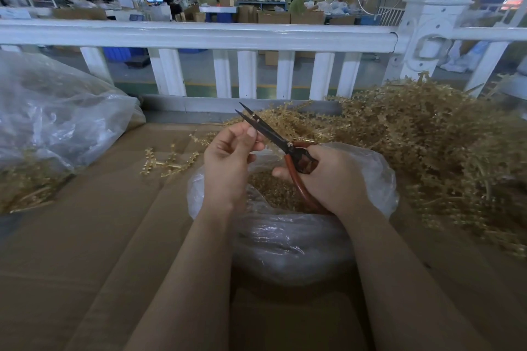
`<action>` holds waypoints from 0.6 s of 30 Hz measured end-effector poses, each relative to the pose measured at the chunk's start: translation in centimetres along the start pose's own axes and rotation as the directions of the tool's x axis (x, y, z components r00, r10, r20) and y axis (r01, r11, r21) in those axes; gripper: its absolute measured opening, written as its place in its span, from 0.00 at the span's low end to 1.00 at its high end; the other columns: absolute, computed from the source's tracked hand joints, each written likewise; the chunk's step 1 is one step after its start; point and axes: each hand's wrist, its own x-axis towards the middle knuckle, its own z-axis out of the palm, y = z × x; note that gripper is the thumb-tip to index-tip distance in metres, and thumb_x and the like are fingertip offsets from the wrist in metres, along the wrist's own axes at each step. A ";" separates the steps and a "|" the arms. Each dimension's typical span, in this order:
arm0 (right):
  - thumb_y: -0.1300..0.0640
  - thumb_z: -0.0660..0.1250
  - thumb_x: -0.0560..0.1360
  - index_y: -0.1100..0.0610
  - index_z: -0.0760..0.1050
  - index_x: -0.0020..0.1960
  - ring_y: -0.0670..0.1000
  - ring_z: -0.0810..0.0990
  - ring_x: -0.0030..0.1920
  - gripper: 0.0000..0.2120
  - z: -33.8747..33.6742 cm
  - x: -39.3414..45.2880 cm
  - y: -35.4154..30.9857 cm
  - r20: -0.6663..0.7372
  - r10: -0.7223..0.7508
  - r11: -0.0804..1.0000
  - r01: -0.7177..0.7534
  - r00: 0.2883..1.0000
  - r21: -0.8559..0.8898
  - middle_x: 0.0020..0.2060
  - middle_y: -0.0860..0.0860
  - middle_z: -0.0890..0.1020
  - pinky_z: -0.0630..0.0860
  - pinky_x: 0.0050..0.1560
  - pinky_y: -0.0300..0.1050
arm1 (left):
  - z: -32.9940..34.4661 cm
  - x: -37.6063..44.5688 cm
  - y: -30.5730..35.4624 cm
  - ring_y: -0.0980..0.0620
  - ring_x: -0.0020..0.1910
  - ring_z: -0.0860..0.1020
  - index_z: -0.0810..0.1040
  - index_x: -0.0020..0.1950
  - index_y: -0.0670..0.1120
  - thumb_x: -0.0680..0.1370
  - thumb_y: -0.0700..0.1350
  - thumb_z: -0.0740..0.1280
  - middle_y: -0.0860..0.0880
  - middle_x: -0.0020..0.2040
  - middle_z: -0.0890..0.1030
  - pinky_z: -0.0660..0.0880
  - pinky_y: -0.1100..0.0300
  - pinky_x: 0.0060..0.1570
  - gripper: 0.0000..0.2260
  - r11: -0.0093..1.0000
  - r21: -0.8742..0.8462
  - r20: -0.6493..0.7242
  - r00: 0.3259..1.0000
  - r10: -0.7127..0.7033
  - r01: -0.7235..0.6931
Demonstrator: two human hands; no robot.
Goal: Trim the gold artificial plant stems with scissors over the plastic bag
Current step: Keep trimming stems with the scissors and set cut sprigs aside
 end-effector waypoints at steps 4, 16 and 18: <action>0.20 0.62 0.60 0.45 0.66 0.29 0.40 0.71 0.27 0.28 0.0 0.0 -0.1 -0.022 -0.013 1.000 0.013 1.000 -0.019 0.23 0.42 0.70 0.61 0.28 0.36 | 0.1 0.0 0.4 0.56 0.35 0.78 0.80 0.44 0.46 0.81 0.41 0.65 0.52 0.36 0.82 0.73 0.64 0.39 0.08 0.997 -0.075 -0.022 1.000 -0.013 0.011; 0.15 0.54 0.57 0.39 0.73 0.41 0.36 0.74 0.35 0.31 -0.3 0.1 -0.2 -0.019 -0.035 0.998 0.034 0.999 -0.053 0.31 0.37 0.77 0.66 0.32 0.33 | -0.3 0.1 0.3 0.59 0.37 0.76 0.82 0.47 0.46 0.79 0.40 0.68 0.54 0.35 0.80 0.72 0.66 0.41 0.04 0.998 -0.060 -0.071 0.997 -0.041 0.037; 0.15 0.55 0.58 0.38 0.74 0.47 0.36 0.75 0.37 0.32 -0.4 0.1 -0.3 -0.015 -0.038 0.999 0.038 0.999 -0.028 0.35 0.36 0.79 0.67 0.35 0.31 | -0.3 0.1 0.3 0.59 0.37 0.76 0.82 0.48 0.44 0.79 0.41 0.68 0.53 0.36 0.81 0.73 0.66 0.41 0.03 0.997 -0.055 -0.065 0.996 -0.053 0.050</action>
